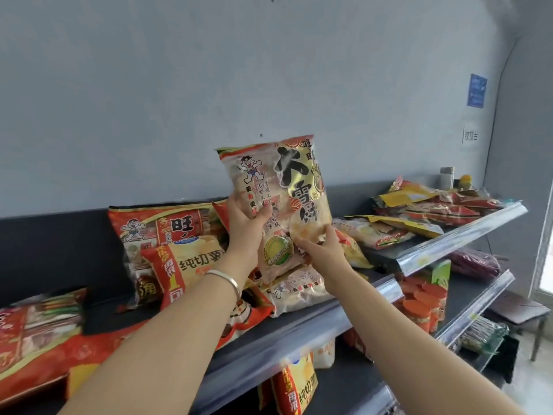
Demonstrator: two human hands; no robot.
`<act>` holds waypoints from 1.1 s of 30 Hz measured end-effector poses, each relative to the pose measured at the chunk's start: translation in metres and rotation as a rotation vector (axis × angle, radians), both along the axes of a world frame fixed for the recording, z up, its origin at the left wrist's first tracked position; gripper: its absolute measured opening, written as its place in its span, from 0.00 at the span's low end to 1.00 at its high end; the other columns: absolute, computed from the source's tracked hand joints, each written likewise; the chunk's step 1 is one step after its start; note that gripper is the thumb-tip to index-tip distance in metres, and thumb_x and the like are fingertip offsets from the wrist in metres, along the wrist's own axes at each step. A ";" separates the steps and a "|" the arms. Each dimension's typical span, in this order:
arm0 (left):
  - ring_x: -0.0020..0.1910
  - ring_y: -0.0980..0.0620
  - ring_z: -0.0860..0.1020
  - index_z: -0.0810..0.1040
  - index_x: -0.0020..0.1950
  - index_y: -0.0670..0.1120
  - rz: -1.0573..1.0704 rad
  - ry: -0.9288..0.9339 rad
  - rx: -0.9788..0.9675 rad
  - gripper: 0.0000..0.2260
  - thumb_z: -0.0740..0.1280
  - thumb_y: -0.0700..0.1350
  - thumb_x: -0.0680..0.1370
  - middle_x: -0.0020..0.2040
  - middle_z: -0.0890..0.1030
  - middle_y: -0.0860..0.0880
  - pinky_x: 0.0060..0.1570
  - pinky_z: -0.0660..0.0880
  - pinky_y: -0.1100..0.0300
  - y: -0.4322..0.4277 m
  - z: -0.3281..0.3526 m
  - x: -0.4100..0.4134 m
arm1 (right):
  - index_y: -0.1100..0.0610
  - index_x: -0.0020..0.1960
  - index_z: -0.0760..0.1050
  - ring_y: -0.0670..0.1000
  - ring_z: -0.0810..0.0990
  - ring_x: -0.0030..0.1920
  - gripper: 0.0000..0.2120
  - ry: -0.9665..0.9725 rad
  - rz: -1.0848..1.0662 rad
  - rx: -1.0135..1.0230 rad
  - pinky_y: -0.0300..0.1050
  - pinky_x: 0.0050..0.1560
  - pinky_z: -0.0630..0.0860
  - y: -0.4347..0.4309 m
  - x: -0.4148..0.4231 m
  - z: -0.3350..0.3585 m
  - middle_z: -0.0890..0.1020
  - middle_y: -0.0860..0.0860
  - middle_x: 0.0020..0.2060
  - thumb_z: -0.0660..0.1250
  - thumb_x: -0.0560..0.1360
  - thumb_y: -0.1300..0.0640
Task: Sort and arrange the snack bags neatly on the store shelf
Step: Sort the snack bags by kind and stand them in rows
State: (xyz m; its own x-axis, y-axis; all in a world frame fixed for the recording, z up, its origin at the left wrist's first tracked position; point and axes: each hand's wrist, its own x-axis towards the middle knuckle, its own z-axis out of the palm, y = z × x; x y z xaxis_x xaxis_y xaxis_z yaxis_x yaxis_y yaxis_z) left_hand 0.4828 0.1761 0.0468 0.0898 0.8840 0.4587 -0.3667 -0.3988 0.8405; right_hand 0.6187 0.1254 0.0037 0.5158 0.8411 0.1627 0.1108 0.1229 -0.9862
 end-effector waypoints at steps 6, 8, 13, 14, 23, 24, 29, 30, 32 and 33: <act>0.73 0.49 0.61 0.51 0.76 0.56 0.010 0.269 0.092 0.33 0.64 0.38 0.78 0.75 0.60 0.50 0.69 0.64 0.46 0.031 -0.011 0.042 | 0.44 0.78 0.48 0.60 0.58 0.74 0.44 -0.407 0.081 -0.094 0.59 0.71 0.64 0.020 0.022 0.008 0.49 0.55 0.77 0.72 0.71 0.46; 0.72 0.46 0.63 0.42 0.77 0.58 0.217 0.511 0.142 0.35 0.61 0.39 0.80 0.75 0.57 0.46 0.64 0.67 0.54 0.043 -0.019 0.055 | 0.45 0.78 0.47 0.60 0.55 0.75 0.43 -0.650 0.104 -0.120 0.57 0.72 0.61 0.027 0.026 0.004 0.47 0.56 0.78 0.70 0.73 0.48; 0.70 0.43 0.64 0.33 0.75 0.55 0.470 0.878 0.196 0.40 0.62 0.43 0.79 0.74 0.54 0.41 0.65 0.67 0.53 0.064 -0.043 0.064 | 0.52 0.74 0.58 0.66 0.63 0.71 0.28 -0.919 0.131 -0.207 0.59 0.68 0.68 0.053 0.036 -0.019 0.47 0.60 0.77 0.65 0.77 0.54; 0.71 0.44 0.62 0.32 0.75 0.54 0.460 0.951 0.238 0.42 0.64 0.43 0.78 0.74 0.53 0.40 0.68 0.65 0.51 0.069 -0.046 0.063 | 0.52 0.74 0.57 0.67 0.60 0.73 0.28 -0.931 0.109 -0.219 0.60 0.69 0.66 0.058 0.037 -0.022 0.44 0.60 0.77 0.64 0.78 0.55; 0.70 0.44 0.62 0.60 0.74 0.52 0.531 1.171 0.408 0.29 0.67 0.49 0.76 0.72 0.62 0.45 0.67 0.64 0.50 0.058 -0.039 0.038 | 0.52 0.70 0.65 0.63 0.68 0.67 0.21 -1.026 -0.061 -0.141 0.55 0.59 0.73 0.062 0.037 -0.020 0.64 0.57 0.71 0.61 0.79 0.52; 0.68 0.45 0.65 0.66 0.71 0.51 0.562 1.157 0.434 0.23 0.66 0.49 0.77 0.70 0.67 0.46 0.65 0.66 0.51 0.055 -0.034 0.032 | 0.52 0.69 0.68 0.60 0.70 0.65 0.18 -1.046 -0.103 -0.081 0.53 0.57 0.74 0.061 0.036 -0.018 0.68 0.55 0.69 0.60 0.79 0.52; 0.52 0.51 0.78 0.80 0.55 0.50 0.687 1.275 0.544 0.11 0.62 0.51 0.79 0.54 0.80 0.52 0.53 0.76 0.51 0.036 -0.015 -0.007 | 0.54 0.64 0.75 0.57 0.75 0.58 0.15 -1.121 -0.169 0.191 0.49 0.51 0.73 0.059 0.006 -0.005 0.77 0.52 0.60 0.59 0.80 0.54; 0.50 0.52 0.78 0.80 0.54 0.50 0.721 1.305 0.572 0.11 0.62 0.52 0.79 0.51 0.80 0.53 0.51 0.76 0.52 0.032 -0.012 -0.018 | 0.55 0.63 0.76 0.58 0.76 0.57 0.15 -1.132 -0.169 0.223 0.50 0.50 0.73 0.058 -0.003 -0.002 0.78 0.53 0.58 0.59 0.80 0.54; 0.49 0.52 0.77 0.80 0.54 0.50 0.771 1.344 0.604 0.11 0.61 0.52 0.79 0.50 0.80 0.53 0.48 0.75 0.56 0.025 -0.008 -0.043 | 0.56 0.63 0.76 0.59 0.76 0.55 0.14 -1.167 -0.162 0.282 0.50 0.47 0.74 0.056 -0.022 0.006 0.79 0.54 0.57 0.60 0.80 0.54; 0.49 0.52 0.77 0.80 0.54 0.50 0.791 1.351 0.608 0.11 0.61 0.52 0.79 0.50 0.80 0.53 0.47 0.74 0.57 0.022 -0.006 -0.057 | 0.57 0.61 0.77 0.59 0.76 0.56 0.13 -1.188 -0.146 0.309 0.50 0.47 0.74 0.054 -0.033 0.008 0.79 0.55 0.58 0.60 0.80 0.54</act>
